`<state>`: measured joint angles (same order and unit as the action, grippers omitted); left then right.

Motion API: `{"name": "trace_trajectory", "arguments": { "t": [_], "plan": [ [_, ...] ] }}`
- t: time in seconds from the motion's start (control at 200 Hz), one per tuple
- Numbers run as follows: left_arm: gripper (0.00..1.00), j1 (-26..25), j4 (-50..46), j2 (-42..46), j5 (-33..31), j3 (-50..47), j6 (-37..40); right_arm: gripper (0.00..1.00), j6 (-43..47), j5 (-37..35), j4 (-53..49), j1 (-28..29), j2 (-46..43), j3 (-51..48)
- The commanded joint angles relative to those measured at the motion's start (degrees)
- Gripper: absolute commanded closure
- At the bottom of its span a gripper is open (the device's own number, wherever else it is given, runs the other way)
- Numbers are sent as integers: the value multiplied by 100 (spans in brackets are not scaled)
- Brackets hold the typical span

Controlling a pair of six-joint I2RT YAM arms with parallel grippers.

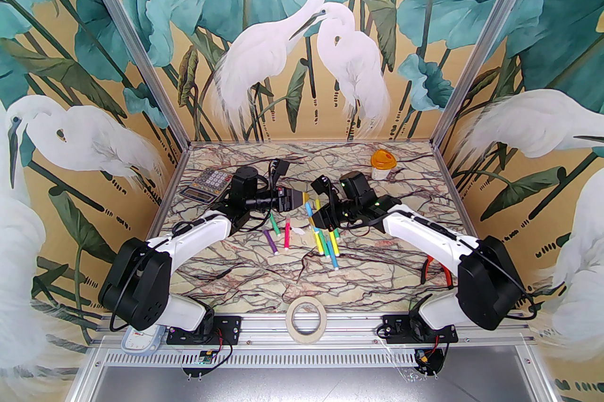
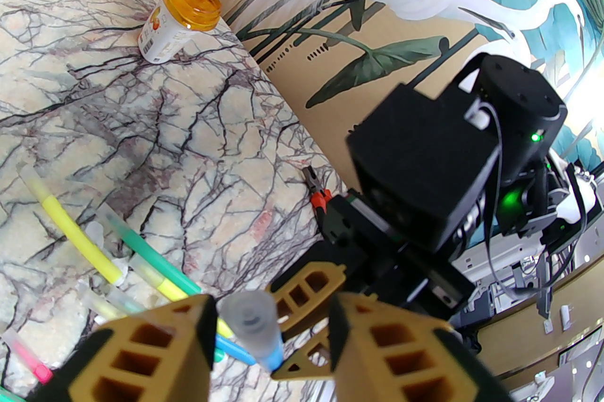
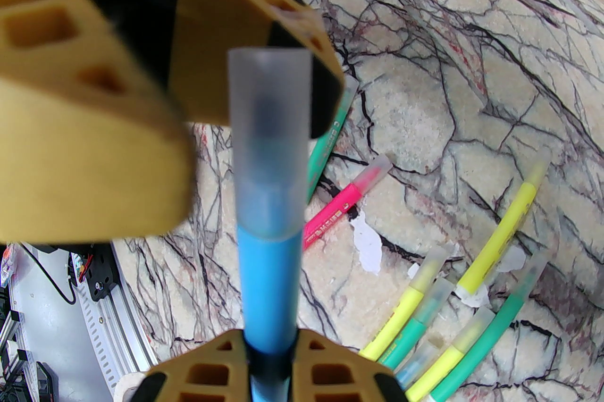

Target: Open the pen caps

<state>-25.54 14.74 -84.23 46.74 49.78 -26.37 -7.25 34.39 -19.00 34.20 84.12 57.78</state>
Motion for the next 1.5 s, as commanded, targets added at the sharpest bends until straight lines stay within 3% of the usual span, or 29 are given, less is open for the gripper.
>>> {"name": "trace_trajectory", "arguments": {
  "t": [0.0, 0.425, 0.975, 1.315, 1.495],
  "plan": [
    [60, -39, -155, -59, -49, 142, 9, 100, 109, 66, 81, 36, -125, -112],
    [72, -53, -168, -63, -85, 140, -54, 100, 195, 18, 166, 48, -236, -227],
    [73, -135, -87, -151, 24, 185, -204, 100, 311, -66, 248, 83, -341, -324],
    [88, -189, -105, -86, 36, 171, -242, 100, 257, -177, 400, 80, -416, -403],
    [93, -188, -43, -23, 61, 169, -342, 73, 159, -267, 649, 81, -449, -519]
  ]
}}
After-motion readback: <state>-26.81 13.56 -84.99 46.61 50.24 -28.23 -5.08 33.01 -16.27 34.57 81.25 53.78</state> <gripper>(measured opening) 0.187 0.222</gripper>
